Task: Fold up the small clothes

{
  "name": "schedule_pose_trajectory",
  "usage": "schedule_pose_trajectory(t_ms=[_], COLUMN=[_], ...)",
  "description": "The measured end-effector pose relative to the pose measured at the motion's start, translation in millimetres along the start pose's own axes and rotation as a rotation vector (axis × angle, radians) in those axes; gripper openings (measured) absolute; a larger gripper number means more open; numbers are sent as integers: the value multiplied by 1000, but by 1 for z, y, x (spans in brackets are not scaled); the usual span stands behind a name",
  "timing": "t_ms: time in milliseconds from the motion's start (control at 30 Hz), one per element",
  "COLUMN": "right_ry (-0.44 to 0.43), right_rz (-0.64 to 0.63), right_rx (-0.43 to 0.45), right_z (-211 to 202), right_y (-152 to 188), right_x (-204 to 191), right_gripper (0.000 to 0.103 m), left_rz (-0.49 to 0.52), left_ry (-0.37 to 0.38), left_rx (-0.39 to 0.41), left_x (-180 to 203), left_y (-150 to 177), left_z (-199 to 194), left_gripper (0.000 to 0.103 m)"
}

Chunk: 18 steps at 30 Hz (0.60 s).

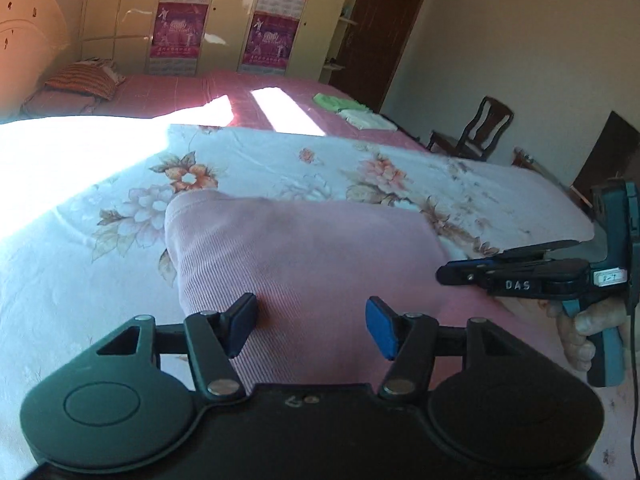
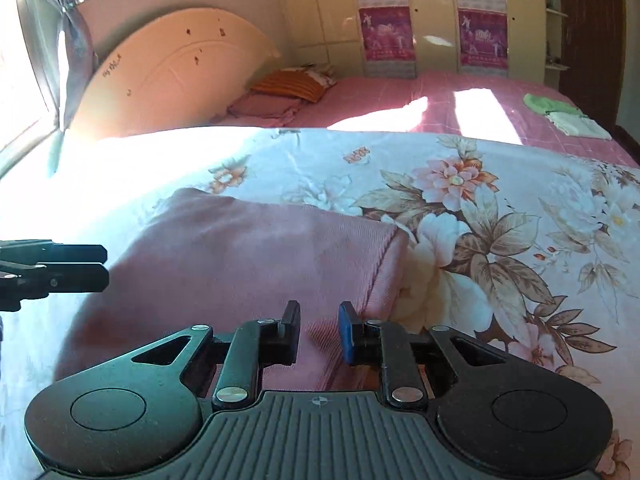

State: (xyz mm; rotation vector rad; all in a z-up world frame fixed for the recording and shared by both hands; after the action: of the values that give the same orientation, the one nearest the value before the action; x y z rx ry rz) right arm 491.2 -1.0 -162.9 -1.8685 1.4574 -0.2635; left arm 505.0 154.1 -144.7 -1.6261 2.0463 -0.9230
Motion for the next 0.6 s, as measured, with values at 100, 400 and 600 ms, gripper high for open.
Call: schedule_pose_trajectory(t_ms=[100, 400, 600], right_ry=[0, 36, -19], right_rz=[57, -38, -150], right_rx=[-6, 58, 66], right_z=[9, -28, -62], right_y=[4, -4, 13], right_x=[20, -6, -47], right_gripper=[0, 0, 0], left_rz=[23, 57, 50], left_ry=[-31, -72, -87], left_rx=[-22, 39, 61], left_x=[1, 4, 17], left_y=[9, 10, 26], left_z=[10, -25, -57], left_gripper=[59, 58, 59])
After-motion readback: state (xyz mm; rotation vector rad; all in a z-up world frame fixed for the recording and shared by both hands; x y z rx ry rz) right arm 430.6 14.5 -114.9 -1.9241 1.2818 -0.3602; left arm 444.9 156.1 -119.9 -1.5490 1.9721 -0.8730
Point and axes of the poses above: each gripper's, at about its wrist camera, not at the fingertips, and z roughly the way its jaws point, x to its right, y to its underside, the point moved 9 cm from there along z, roughly the way its jaws point, and after that the axes turned 9 degrees about -y, right-handed, at the moved point
